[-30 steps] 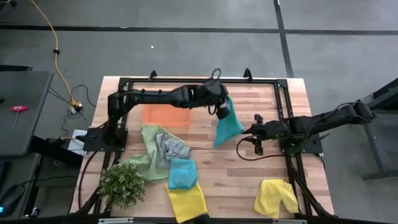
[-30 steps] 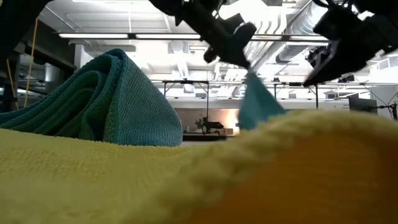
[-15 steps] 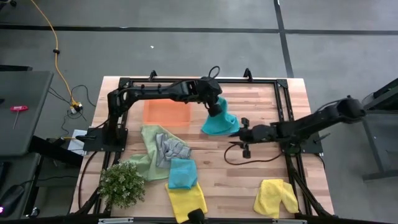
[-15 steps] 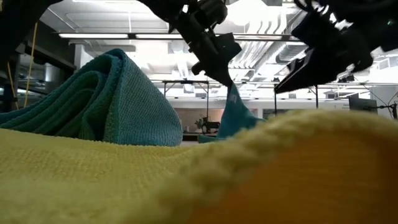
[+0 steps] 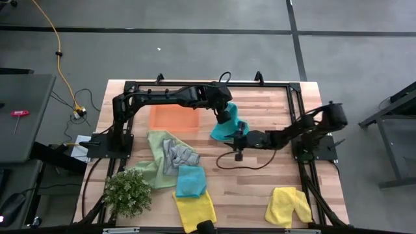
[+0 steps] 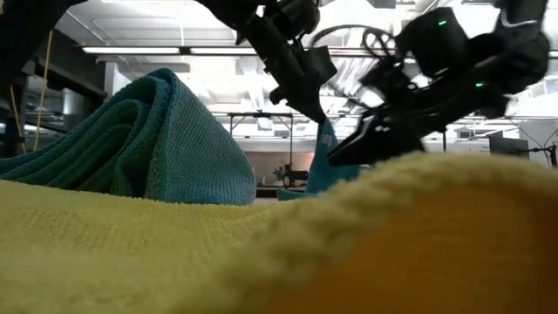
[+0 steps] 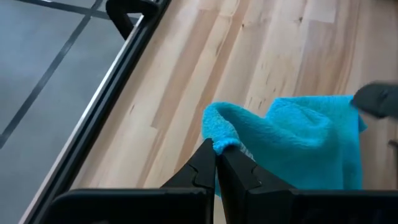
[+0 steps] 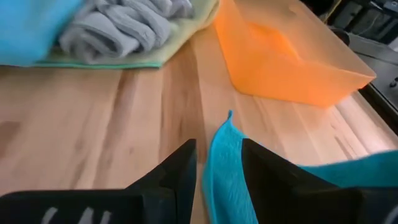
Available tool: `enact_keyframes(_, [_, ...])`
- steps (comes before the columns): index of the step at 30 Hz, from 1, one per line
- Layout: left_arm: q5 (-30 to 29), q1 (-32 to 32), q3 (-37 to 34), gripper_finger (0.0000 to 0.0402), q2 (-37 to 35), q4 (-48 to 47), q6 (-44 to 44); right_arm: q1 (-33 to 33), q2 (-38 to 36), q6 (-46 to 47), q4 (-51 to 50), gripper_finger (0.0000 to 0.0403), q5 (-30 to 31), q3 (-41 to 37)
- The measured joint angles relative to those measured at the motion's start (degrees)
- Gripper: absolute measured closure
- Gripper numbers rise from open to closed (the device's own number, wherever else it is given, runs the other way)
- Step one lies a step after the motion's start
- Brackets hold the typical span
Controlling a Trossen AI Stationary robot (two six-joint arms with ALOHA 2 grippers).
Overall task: Fold microfiber towels
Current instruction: Fold the top blue microfiber cloth
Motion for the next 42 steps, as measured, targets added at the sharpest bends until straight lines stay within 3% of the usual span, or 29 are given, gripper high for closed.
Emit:
enact_keyframes(8, [0.0,-0.2,0.0,0.0401,0.0,-0.7,1.5,-2.3,9.9,-1.1,-7.0,0.0285,0.9,11.3])
enact_keyframes(18, [-0.1,-0.3,0.0,0.0401,0.0,-0.9,1.5,-3.3,15.4,2.0,-16.3,0.0286,3.4,19.2])
enact_keyframes(28, [0.0,-0.4,0.0,0.0401,0.0,-1.1,1.5,-1.2,15.4,2.4,-18.0,0.0286,3.2,20.4])
enact_keyframes(35, [0.1,-0.4,0.0,0.0401,0.0,-1.1,1.5,-3.2,15.4,4.9,-18.0,0.0286,4.1,20.3])
enact_keyframes(42, [0.1,-0.4,0.0,0.0401,0.0,-1.1,1.5,-3.8,15.4,4.9,-16.3,0.0286,1.3,20.2])
